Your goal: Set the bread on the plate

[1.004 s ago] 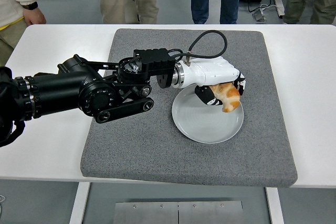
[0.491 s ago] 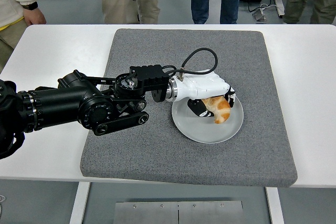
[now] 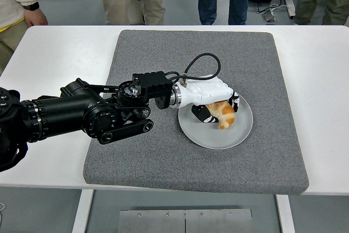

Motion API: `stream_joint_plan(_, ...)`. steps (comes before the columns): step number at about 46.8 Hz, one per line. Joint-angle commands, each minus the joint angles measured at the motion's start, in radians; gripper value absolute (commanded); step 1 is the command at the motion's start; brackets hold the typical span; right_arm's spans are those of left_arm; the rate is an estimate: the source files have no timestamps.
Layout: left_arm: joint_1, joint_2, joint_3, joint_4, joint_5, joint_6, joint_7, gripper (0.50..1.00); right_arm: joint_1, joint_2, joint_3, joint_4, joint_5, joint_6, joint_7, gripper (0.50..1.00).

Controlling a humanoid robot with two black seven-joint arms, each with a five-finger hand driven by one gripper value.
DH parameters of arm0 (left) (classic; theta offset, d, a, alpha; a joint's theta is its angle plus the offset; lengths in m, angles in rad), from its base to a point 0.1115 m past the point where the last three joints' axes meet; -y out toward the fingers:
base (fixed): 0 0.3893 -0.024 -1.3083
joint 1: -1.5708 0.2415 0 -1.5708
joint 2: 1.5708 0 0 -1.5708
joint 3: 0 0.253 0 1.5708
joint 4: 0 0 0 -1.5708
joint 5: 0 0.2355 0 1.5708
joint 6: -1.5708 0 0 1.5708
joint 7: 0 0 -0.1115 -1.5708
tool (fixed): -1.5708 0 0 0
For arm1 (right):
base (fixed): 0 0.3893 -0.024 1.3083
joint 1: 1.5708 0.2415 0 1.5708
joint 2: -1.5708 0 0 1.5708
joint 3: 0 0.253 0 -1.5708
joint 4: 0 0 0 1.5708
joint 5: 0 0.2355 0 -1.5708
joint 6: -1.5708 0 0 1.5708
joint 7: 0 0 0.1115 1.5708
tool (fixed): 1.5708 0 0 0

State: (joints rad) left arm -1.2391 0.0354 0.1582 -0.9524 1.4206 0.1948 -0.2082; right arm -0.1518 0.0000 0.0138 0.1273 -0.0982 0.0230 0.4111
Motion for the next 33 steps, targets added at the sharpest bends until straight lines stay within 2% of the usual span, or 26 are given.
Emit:
stream_joint_plan(1, 0.003, -0.002, 0.000, 0.000, 0.000, 0.002, -0.002, 0.500, 0.000, 0.000, 0.000, 0.000, 0.000, 0.000, 0.000, 1.000)
stream_joint_plan(28, 0.010, -0.015, 0.015, 0.017, -0.023, 0.014, 0.001, 0.500, 0.000, 0.000, 0.000, 0.000, 0.000, 0.000, 0.000, 1.000)
stream_joint_plan(29, 0.010, -0.015, 0.015, 0.017, -0.023, 0.014, 0.001, 0.549, 0.000, 0.000, 0.000, 0.000, 0.000, 0.000, 0.000, 1.000)
stream_joint_plan(30, 0.010, -0.015, 0.015, 0.015, -0.023, 0.014, 0.001, 0.710, 0.000, 0.000, 0.000, 0.000, 0.000, 0.000, 0.000, 1.000)
stream_joint_plan(31, 0.010, -0.014, 0.014, 0.015, -0.025, 0.014, 0.003, 0.839, 0.000, 0.000, 0.000, 0.000, 0.000, 0.000, 0.000, 1.000)
stream_joint_plan(32, 0.010, -0.014, 0.011, 0.015, -0.025, 0.014, 0.004, 0.894, 0.000, 0.000, 0.000, 0.000, 0.000, 0.000, 0.000, 1.000)
stream_joint_plan(33, 0.009, -0.014, 0.011, 0.015, -0.026, 0.014, 0.004, 0.901, 0.000, 0.000, 0.000, 0.000, 0.000, 0.000, 0.000, 1.000)
